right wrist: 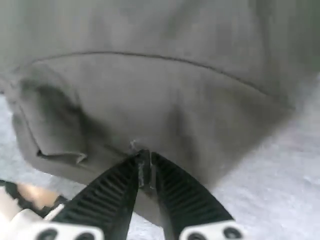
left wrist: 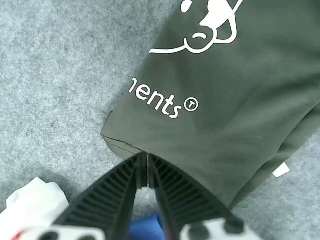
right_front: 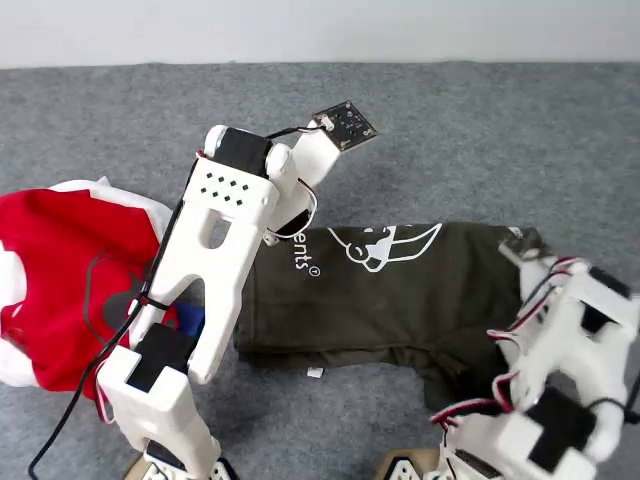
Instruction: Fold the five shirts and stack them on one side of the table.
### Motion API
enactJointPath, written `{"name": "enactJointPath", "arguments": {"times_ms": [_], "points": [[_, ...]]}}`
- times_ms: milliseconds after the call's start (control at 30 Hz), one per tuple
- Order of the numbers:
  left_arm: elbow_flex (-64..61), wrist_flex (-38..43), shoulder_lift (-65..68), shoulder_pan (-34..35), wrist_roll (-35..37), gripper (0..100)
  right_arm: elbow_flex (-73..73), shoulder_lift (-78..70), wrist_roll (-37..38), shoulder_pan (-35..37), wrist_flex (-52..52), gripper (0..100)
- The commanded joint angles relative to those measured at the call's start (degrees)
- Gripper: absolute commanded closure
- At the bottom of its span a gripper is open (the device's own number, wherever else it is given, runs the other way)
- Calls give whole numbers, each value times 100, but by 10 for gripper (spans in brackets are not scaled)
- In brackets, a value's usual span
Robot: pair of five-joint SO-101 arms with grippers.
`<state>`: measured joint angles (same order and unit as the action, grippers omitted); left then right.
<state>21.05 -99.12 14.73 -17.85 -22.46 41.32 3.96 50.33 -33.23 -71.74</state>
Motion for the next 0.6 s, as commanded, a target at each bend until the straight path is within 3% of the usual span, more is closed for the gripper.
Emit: {"name": "enactJointPath", "arguments": {"times_ms": [0,267,567], "points": [[22,-132,-325,9,-53,986,114,-470,9,-48,127,989],[22,-132,-316,9,-62,986,554,-497,44,-48,-646,989],[40,-132,-308,9,-62,986,369,1429,457,-13,-1446,989]]}}
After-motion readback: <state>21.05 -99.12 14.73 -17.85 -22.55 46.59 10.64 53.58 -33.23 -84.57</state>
